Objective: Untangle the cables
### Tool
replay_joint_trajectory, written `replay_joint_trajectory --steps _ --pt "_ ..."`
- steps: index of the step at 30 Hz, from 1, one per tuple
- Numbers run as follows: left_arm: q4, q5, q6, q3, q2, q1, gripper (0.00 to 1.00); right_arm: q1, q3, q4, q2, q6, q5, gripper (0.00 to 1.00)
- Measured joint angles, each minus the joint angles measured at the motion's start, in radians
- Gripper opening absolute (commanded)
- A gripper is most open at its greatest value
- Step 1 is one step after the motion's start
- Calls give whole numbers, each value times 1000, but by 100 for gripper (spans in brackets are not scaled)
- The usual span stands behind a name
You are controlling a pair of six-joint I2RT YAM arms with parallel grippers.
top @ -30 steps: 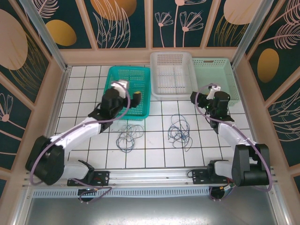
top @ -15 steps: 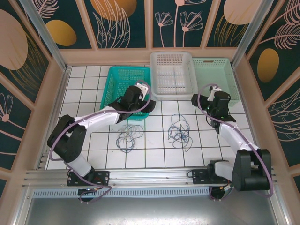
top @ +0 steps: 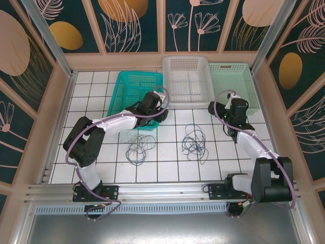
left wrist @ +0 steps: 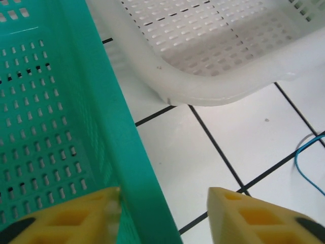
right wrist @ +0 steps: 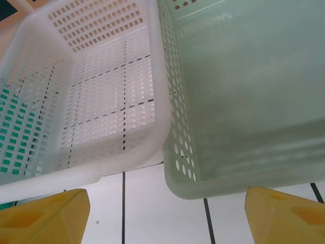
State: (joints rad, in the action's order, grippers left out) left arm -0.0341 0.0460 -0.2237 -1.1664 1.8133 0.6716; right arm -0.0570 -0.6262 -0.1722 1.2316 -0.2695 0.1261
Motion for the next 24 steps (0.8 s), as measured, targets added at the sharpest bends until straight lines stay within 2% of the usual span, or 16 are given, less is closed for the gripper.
replay_joint_trajectory --steps 4,8,12,17,24 --pt "-8 92 -40 -1 0 -3 24 0 -9 -3 0 0 -2 81" --pt "-22 145 -48 -1 0 -16 24 0 -9 -2 4 0 -3 81" --pt "-22 152 -56 2 0 -26 22 0 -12 -3 14 1 -5 81" --pt "-21 159 -60 13 -12 -69 20 0 -53 -2 68 7 -29 79" --pt "-24 229 -72 37 -27 -125 19 -2 -121 -3 140 8 -43 78"
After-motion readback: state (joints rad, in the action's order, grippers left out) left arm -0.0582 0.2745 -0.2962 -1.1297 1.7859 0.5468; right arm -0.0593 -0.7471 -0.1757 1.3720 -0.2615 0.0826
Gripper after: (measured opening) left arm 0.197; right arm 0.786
